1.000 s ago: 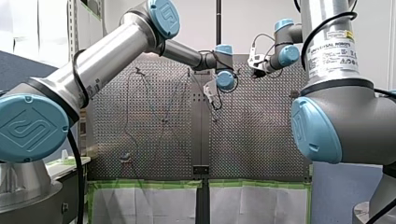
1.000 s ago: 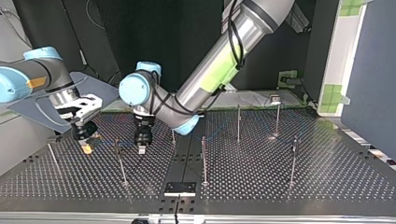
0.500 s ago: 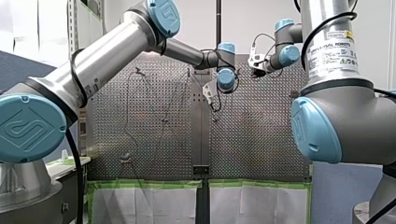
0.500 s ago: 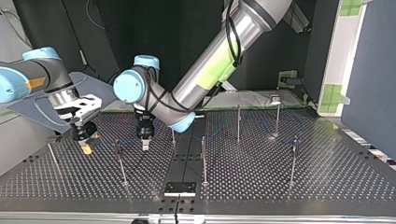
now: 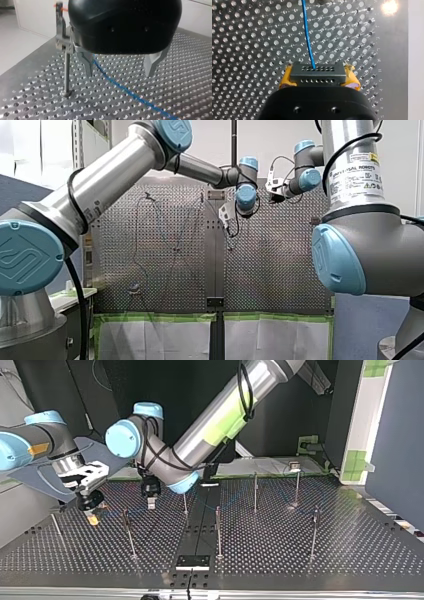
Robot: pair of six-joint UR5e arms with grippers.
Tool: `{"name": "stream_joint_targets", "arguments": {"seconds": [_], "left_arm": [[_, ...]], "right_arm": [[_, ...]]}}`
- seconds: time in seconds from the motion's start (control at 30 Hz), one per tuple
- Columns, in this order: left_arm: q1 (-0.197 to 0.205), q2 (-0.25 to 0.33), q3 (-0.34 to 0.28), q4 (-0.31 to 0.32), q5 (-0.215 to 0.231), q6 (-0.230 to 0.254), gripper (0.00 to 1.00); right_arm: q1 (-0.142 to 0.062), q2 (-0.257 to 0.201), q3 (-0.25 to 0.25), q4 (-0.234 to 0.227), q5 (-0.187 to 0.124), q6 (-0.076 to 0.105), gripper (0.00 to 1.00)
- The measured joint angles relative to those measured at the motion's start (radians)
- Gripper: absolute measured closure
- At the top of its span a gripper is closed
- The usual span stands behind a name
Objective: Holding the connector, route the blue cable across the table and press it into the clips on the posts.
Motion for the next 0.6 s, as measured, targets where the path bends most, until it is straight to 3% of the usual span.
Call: {"name": "stream_joint_targets", "arguments": {"seconds": [0.27, 0.6], "left_arm": [[-0.018, 0.059, -0.058, 0.037, 0.029, 0.007, 0.0], [-0.021, 0.138, -0.137, 0.116, 0.05, 0.05, 0.0]], "right_arm": [[0.006, 0.0, 0.001, 0.001, 0.0, 0.002, 1.0], [0.008, 0.0, 0.001, 0.002, 0.001, 0.002, 1.0]]}}
